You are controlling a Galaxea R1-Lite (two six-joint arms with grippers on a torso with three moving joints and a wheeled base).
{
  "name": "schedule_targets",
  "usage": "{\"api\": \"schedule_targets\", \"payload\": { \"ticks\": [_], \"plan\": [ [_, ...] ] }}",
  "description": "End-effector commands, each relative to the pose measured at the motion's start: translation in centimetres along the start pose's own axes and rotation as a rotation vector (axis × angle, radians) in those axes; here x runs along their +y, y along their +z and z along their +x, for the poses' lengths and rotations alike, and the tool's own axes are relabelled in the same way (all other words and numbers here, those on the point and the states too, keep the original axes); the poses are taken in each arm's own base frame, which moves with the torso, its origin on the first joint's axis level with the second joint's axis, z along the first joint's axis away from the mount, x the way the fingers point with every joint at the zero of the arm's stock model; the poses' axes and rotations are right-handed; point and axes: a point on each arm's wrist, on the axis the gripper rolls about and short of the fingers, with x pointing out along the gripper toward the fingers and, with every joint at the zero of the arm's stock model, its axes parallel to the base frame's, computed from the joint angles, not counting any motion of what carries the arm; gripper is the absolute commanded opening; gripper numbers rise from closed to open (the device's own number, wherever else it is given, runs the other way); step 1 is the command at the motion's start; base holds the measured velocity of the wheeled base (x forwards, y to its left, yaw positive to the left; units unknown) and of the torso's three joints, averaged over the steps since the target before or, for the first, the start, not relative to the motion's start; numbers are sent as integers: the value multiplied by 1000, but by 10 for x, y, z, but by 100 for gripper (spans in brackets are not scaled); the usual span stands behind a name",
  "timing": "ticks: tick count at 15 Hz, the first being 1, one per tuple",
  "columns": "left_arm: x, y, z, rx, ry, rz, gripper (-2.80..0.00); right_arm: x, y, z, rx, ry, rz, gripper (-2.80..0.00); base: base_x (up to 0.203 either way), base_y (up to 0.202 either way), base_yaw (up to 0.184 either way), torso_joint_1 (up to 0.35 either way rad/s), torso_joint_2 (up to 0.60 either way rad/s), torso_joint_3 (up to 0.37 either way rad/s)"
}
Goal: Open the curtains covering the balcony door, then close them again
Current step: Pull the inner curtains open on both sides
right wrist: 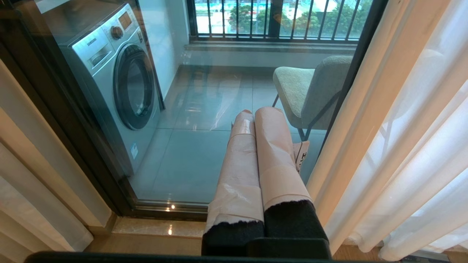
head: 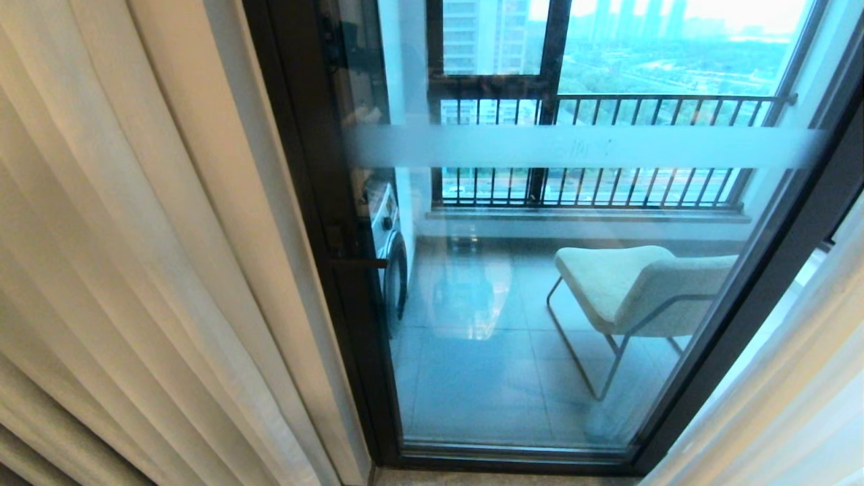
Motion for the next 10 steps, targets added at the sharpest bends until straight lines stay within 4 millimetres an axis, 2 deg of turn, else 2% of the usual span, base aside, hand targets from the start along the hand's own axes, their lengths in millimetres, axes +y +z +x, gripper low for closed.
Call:
{"api": "schedule_targets", "payload": {
  "ticks": [1,5,10],
  "plan": [
    [-5,-4,-10,-6,-9,3,-280,0,0,0,0,0,0,-280,0,0,0,0,0,0],
    [-11,-36,-16,83,-79,6,-280,0,0,0,0,0,0,-280,0,0,0,0,0,0],
    [-19,-65,-7,204,-203,74,-280,0,0,0,0,0,0,-280,0,0,0,0,0,0]
  ]
}}
